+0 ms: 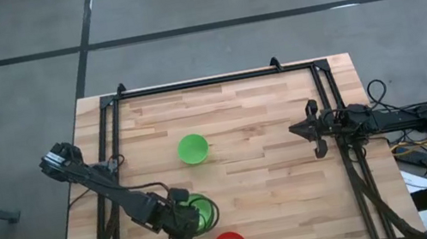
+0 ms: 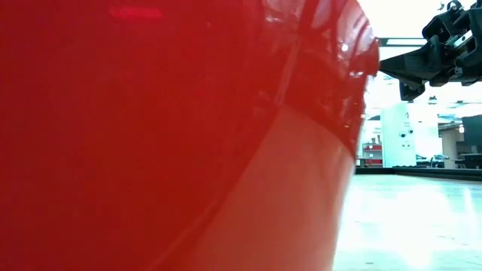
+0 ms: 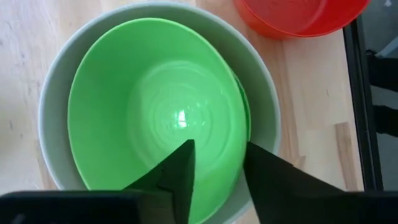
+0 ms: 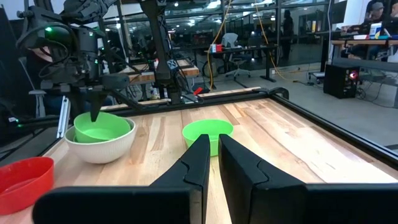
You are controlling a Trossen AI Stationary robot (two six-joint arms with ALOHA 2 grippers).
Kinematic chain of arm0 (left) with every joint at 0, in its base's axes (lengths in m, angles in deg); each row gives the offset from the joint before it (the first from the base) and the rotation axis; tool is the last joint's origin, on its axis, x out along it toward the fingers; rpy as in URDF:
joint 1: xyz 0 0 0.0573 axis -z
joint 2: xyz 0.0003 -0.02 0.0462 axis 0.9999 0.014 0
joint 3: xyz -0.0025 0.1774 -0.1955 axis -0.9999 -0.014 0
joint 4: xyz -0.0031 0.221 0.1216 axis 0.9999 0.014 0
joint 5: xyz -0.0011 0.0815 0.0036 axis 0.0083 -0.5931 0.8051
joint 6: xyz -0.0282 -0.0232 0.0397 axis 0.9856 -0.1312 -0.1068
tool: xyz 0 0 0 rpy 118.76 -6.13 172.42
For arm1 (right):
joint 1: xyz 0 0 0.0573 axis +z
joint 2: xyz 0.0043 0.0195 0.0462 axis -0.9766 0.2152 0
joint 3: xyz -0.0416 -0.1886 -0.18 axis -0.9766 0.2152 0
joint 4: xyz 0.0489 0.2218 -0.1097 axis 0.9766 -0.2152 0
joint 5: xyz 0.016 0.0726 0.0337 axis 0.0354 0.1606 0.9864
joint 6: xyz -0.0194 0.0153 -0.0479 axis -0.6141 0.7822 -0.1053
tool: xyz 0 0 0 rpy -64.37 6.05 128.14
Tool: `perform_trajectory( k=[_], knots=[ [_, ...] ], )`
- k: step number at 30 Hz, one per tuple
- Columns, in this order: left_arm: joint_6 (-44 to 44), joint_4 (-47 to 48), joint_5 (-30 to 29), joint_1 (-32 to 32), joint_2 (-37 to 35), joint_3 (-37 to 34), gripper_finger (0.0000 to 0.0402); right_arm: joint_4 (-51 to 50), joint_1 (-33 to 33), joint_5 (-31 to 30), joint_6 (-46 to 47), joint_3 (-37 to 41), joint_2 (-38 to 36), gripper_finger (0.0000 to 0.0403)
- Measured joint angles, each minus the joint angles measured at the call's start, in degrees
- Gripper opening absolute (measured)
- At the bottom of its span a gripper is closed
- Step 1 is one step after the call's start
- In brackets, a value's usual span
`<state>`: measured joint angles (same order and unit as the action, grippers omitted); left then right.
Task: Nest bowls inside each other
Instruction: Stack the bottom green bowl on the green bowl, then stack the green bowl on the green bowl
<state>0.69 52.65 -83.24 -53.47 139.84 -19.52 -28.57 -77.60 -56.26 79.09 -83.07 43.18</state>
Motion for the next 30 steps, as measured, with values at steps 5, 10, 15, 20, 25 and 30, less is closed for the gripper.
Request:
perform_trajectory(
  k=[5, 10, 15, 20, 25, 30],
  knots=[
    [-0.22, -0.04, 0.56, 0.0, -0.02, -0.03, 0.0188, 0.0, -0.01, 0.0, 0.0, 0.0, 0.0, 0.0034],
    [-0.24, 0.14, 1.09, 0.0, -0.07, 0.08, 0.0203, 0.0, 0.0, -0.02, 0.0, 0.0, 0.0, 0.0034],
    [-0.24, 1.16, 1.08, 0.0, -0.09, 1.23, 0.0202, 0.0, 0.01, -0.02, 0.0, 0.0, 0.0, 0.0034],
    [-0.19, 2.66, 1.05, 0.0, -0.11, 2.96, 0.0202, 0.0, 0.01, -0.01, -0.01, 0.0, 0.0, 0.0034],
    [-0.26, 3.31, 0.49, -0.08, -0.17, 3.84, 0.0202, -0.01, 0.01, -0.02, -0.02, 0.0, 0.0, 0.0034],
    [0.96, 3.57, 0.5, -0.34, -0.17, 3.84, 0.0202, 0.0, 0.01, -0.01, -0.01, 0.0, 0.0, 0.0034]
  ],
)
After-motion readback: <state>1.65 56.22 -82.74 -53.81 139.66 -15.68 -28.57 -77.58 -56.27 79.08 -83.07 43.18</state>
